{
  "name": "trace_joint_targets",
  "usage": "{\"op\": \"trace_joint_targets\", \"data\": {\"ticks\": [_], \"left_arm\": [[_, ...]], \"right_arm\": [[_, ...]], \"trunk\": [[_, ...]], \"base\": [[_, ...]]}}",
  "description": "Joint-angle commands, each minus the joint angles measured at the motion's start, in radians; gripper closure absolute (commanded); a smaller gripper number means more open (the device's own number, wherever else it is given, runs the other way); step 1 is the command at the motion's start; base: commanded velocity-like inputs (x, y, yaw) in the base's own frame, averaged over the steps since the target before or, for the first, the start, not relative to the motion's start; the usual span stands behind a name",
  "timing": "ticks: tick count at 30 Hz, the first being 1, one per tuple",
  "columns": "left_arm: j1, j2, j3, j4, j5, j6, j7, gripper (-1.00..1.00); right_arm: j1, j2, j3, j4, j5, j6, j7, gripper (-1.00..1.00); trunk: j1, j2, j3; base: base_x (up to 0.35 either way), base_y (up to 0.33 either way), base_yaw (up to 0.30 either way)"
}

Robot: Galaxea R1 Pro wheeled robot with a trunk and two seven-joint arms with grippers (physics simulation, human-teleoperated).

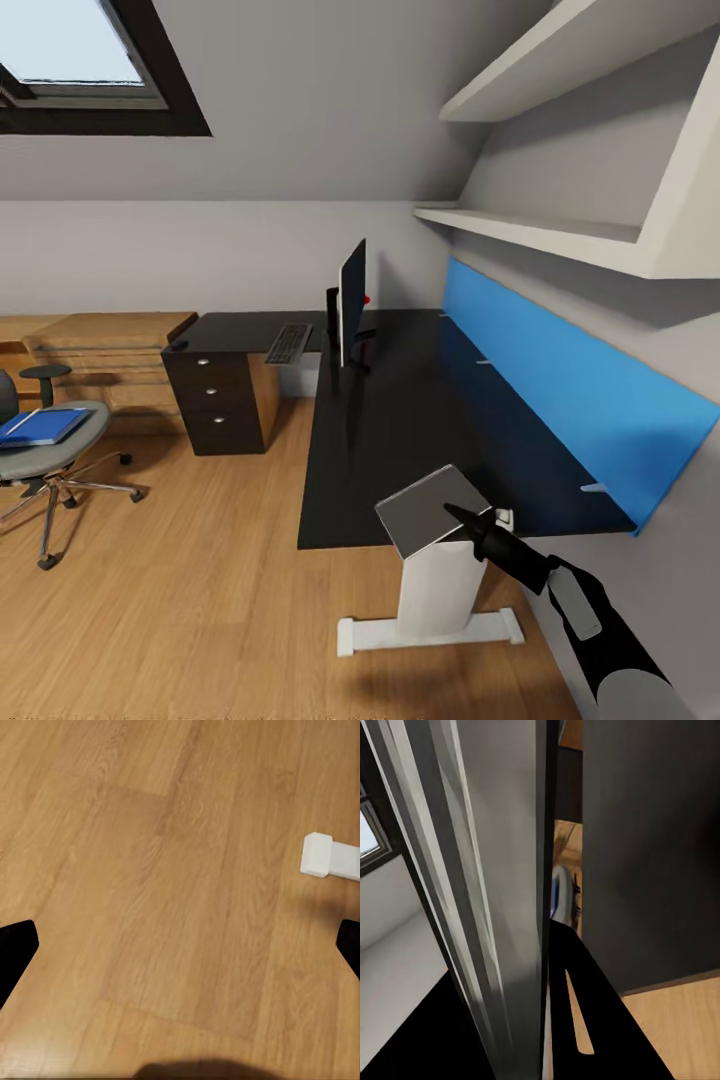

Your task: In the bedroom, organize the workspace by keeping the computer under the desk, ensuring the monitor is on the desk, placing the keyboard on the desk next to the monitor, placing the mouse on the desk next to the keyboard, moving the folder from the swivel chair onto the desk next to the mouse, stacking the notebook on top of the folder with the pen on top of the notebook, and positioning the swivel chair next to the desk.

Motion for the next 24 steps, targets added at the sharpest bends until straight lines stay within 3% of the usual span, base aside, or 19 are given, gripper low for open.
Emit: {"op": "trace_joint_targets", "data": {"ticks": [1,18,24], "left_arm": [[-0.001,-0.001,0.006,0.001,-0.003,-0.003,0.000,-1.00],[-0.001,-0.001,0.006,0.001,-0.003,-0.003,0.000,-1.00],[-0.001,-0.001,0.006,0.001,-0.003,-0.003,0.000,-1.00]], "right_arm": [[-0.001,0.001,-0.002,0.000,-0.002,0.005,0.003,1.00],[-0.001,0.004,-0.003,0.001,-0.003,0.004,0.010,1.00],[-0.001,0.024,-0.003,0.000,-0.003,0.001,0.008,1.00]], "trunk": [[0.000,-0.001,-0.002],[0.000,-0.001,-0.008],[0.000,-0.001,-0.007]], "base": [[0.000,0.000,0.072],[0.000,0.000,0.016],[0.000,0.000,0.027]]}}
